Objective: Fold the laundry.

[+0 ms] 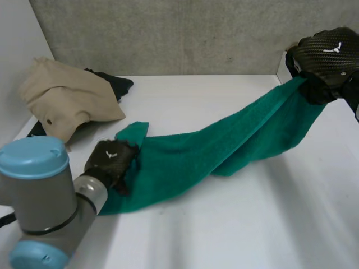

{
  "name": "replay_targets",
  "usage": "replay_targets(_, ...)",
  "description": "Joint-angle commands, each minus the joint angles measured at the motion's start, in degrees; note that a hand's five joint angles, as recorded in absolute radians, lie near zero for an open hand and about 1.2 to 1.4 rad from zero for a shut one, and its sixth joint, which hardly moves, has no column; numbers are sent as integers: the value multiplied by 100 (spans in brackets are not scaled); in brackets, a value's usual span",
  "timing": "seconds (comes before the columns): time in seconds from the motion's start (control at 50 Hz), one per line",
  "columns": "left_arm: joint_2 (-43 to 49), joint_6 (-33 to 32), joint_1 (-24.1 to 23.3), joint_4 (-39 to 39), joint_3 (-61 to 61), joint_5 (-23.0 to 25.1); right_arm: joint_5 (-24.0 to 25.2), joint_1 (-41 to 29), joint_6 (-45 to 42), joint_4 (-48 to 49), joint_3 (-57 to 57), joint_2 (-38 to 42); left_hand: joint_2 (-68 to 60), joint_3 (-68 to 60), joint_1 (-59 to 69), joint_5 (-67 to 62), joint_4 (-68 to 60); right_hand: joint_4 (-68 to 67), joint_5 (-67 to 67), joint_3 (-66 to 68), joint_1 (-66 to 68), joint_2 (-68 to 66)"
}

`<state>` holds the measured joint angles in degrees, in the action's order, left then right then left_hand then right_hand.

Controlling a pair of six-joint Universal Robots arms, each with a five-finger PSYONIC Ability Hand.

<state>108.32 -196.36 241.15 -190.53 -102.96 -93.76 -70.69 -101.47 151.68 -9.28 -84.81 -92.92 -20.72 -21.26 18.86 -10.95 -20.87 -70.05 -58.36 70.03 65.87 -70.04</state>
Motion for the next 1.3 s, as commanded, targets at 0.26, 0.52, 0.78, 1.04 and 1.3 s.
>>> replay_targets(0.26,470,1328,-454,26,117,7,-173,-145,441,-267,772,-313,411,465,-225,435,427,-995,-1164,997,1413,-996)
replay_targets(0.52,1394,1416,-508,-414,1041,-1047,-164,-268,679,-391,738,-604,-5926,-5872,6112,-5903,-5911,-995,-1164,997,1413,-996)
replay_targets(0.78,-345,1206,354,-362,277,-987,-182,-251,-479,-776,220,545,-5928,-5874,6114,-5905,-5913,-995,-1164,997,1413,-996)
replay_targets(1.04,-392,-780,618,-370,169,-231,-1086,-295,-2028,-1235,640,2304,-5928,-5874,6114,-5905,-5913,-995,-1164,997,1413,-996)
replay_targets(1.3,1324,-2336,688,-1955,4991,-248,-1737,-339,-2046,2269,3278,3193,-5928,-5874,6114,-5905,-5913,-995,-1164,997,1413,-996)
